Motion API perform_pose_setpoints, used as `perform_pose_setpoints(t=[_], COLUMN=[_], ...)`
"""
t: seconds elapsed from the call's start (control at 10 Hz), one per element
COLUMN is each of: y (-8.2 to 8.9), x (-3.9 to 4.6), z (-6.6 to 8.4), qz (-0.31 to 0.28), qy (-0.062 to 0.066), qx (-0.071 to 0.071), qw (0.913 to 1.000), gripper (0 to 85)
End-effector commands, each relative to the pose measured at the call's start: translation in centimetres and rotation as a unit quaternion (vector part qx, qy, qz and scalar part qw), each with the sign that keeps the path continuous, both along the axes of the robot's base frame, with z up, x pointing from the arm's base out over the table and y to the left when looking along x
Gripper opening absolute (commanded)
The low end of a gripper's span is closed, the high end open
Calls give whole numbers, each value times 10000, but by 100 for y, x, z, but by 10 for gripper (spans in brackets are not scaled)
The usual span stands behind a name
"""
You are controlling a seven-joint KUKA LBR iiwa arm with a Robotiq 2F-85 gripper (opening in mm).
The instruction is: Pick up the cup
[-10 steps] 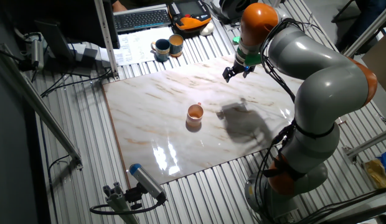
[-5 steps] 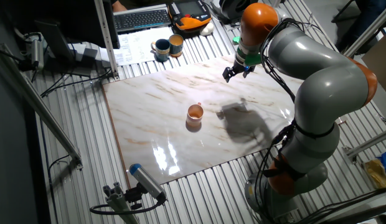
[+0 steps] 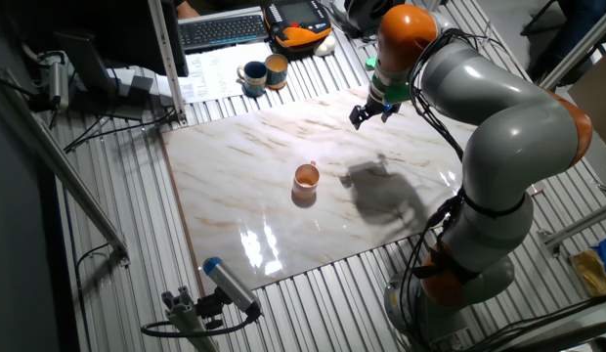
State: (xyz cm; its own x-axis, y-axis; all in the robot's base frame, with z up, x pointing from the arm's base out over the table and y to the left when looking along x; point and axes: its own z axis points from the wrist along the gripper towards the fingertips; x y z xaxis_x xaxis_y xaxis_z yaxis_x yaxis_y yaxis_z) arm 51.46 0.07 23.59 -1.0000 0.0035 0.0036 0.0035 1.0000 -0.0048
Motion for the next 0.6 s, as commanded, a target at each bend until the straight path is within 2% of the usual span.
perform_pose_setpoints(t=[0.0,0.5], y=[-1,21], x=[2,1], z=[6,59], qz=[-1309,-1331], qy=[95,145], qx=[-61,-61], qw=[9913,9910], gripper=[0,0])
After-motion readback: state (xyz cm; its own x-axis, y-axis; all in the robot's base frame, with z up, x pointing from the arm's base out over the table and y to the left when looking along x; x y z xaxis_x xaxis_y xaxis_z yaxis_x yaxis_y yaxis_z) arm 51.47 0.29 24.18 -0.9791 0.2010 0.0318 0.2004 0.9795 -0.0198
